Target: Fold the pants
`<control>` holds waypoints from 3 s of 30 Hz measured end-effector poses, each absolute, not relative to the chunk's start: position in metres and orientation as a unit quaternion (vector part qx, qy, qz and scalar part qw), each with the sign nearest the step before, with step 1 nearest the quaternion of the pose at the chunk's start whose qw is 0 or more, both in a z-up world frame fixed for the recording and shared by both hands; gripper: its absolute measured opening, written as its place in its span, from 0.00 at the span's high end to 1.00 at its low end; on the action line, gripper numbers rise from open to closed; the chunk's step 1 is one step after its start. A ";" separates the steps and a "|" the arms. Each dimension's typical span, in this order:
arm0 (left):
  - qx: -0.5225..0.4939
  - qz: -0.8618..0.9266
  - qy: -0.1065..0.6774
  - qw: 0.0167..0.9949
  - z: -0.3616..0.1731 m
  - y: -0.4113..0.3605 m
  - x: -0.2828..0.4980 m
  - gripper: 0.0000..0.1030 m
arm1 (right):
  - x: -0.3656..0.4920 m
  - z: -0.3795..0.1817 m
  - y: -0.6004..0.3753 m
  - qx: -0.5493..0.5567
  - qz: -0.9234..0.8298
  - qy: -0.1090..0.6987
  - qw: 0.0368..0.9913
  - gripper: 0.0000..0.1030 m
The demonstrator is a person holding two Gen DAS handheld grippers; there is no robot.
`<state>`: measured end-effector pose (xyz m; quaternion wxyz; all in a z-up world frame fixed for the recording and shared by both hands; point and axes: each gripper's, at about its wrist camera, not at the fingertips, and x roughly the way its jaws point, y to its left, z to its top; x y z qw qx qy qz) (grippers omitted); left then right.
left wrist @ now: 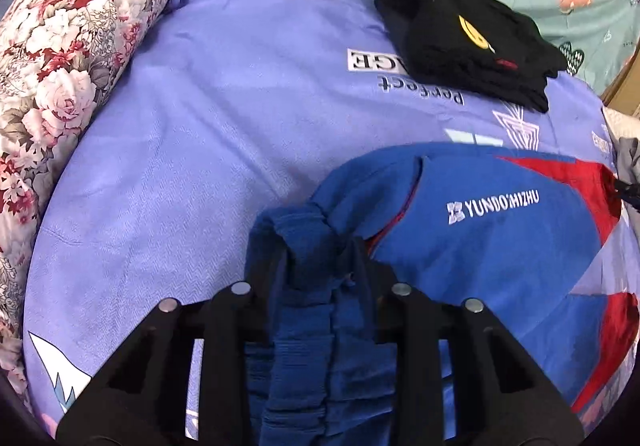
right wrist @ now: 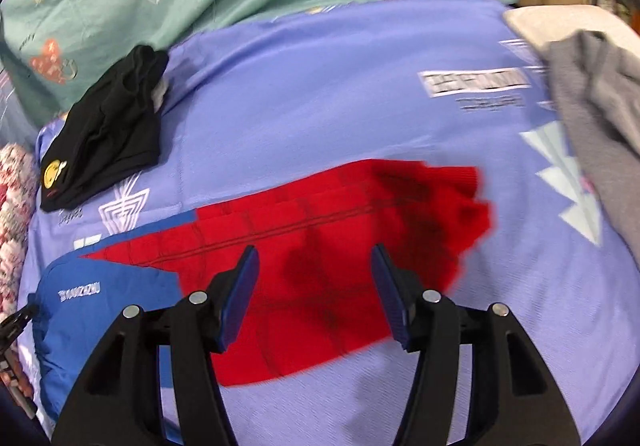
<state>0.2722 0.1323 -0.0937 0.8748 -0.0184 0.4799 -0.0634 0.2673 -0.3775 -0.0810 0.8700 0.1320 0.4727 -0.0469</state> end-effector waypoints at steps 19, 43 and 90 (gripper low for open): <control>-0.069 -0.023 0.484 0.872 -0.091 0.157 0.285 0.78 | 0.329 -0.081 -0.302 0.039 -0.021 0.439 0.898 0.58; 0.006 -0.040 0.477 0.878 -0.083 0.139 0.281 0.26 | 0.262 -0.054 -0.371 0.026 -0.027 0.442 0.896 0.22; 0.049 -0.217 0.434 0.873 -0.014 0.150 0.153 0.87 | 0.064 -0.020 -0.280 -0.025 0.324 0.468 0.822 0.89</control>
